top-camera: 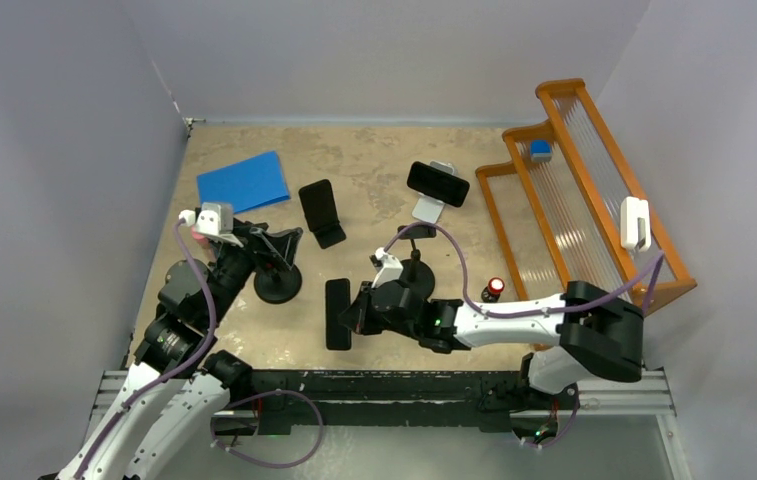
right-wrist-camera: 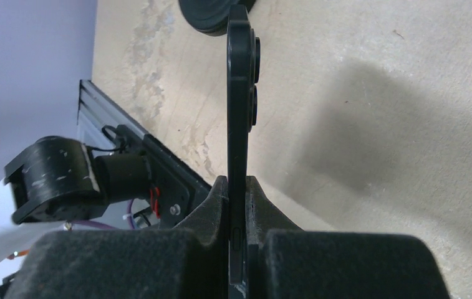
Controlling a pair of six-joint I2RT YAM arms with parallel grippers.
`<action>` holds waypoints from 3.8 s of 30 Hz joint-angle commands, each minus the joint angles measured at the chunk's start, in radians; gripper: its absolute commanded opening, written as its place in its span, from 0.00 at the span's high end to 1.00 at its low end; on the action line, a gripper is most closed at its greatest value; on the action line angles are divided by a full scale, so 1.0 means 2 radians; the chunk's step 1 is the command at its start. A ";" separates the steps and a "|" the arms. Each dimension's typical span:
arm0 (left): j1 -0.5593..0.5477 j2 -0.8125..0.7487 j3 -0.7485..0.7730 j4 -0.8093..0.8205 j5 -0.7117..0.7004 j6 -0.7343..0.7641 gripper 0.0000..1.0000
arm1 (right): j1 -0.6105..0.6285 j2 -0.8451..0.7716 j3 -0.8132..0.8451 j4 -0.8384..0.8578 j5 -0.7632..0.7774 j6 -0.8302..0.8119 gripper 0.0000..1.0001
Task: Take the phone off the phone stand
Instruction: Place the phone at the center of the board.
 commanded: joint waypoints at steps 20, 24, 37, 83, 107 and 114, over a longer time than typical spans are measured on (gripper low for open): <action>0.003 -0.003 0.005 0.005 0.006 0.002 0.25 | 0.002 0.134 0.117 0.029 -0.033 0.125 1.00; 0.003 -0.002 0.005 0.005 0.007 0.002 0.25 | 0.002 0.143 0.121 0.027 -0.032 0.127 1.00; 0.003 0.004 0.006 0.002 0.012 0.000 0.25 | -0.012 0.176 0.132 0.027 -0.042 0.134 1.00; 0.003 0.007 0.007 -0.001 0.009 -0.003 0.25 | -0.023 0.146 0.072 0.027 -0.040 0.137 0.52; 0.003 0.009 0.007 -0.002 0.010 -0.003 0.25 | -0.023 0.047 0.087 0.019 -0.052 -0.018 0.51; 0.003 0.006 0.008 -0.003 0.008 -0.003 0.25 | -0.023 -0.027 0.111 0.003 -0.064 -0.122 0.48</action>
